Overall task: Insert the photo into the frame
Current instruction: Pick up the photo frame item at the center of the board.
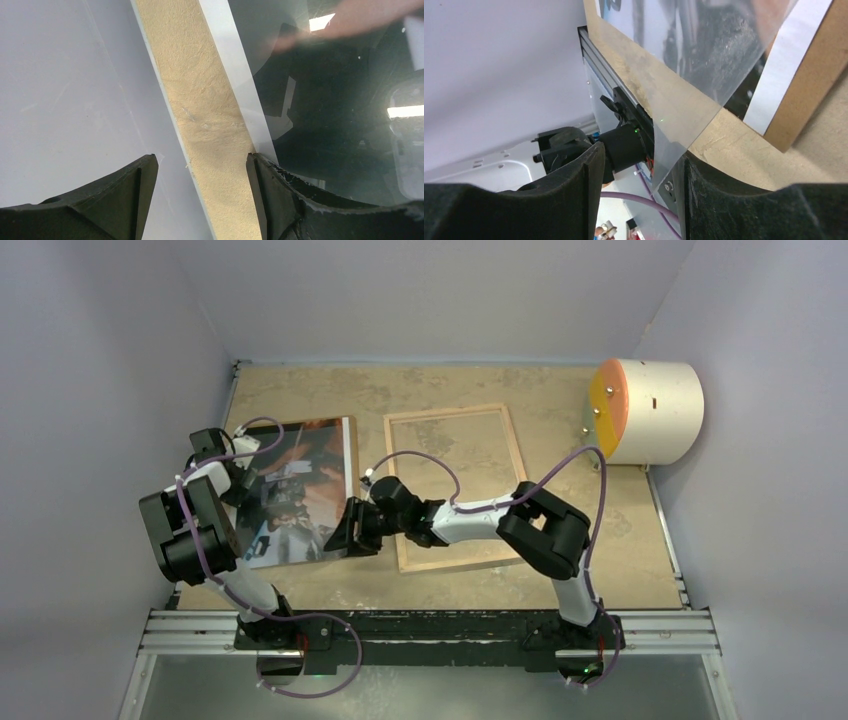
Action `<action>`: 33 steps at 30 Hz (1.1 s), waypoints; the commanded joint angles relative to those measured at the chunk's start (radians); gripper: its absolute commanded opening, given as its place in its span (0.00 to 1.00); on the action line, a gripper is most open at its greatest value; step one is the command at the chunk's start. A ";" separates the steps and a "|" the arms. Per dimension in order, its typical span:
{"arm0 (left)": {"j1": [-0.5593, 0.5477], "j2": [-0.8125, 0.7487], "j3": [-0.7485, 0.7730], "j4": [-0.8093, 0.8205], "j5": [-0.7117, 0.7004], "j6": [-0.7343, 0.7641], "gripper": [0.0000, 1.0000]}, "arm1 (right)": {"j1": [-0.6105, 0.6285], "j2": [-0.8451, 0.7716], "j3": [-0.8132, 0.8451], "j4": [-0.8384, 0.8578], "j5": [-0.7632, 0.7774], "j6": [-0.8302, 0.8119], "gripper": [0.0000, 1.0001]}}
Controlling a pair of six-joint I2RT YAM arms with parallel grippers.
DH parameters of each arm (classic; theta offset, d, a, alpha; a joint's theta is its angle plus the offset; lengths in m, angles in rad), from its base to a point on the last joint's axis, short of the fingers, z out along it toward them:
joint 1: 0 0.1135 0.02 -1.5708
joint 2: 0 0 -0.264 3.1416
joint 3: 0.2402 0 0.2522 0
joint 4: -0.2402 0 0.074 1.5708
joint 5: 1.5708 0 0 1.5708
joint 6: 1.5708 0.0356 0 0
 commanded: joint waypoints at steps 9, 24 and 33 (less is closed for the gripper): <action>-0.016 0.036 -0.033 -0.193 0.111 -0.023 0.69 | -0.028 0.077 0.111 -0.142 0.062 -0.093 0.45; 0.001 0.025 0.054 -0.249 0.100 -0.025 0.81 | -0.066 0.014 0.137 -0.141 0.088 -0.191 0.00; -0.016 -0.045 0.324 -0.439 0.153 -0.068 0.97 | -0.238 -0.277 0.079 -0.382 0.114 -0.383 0.00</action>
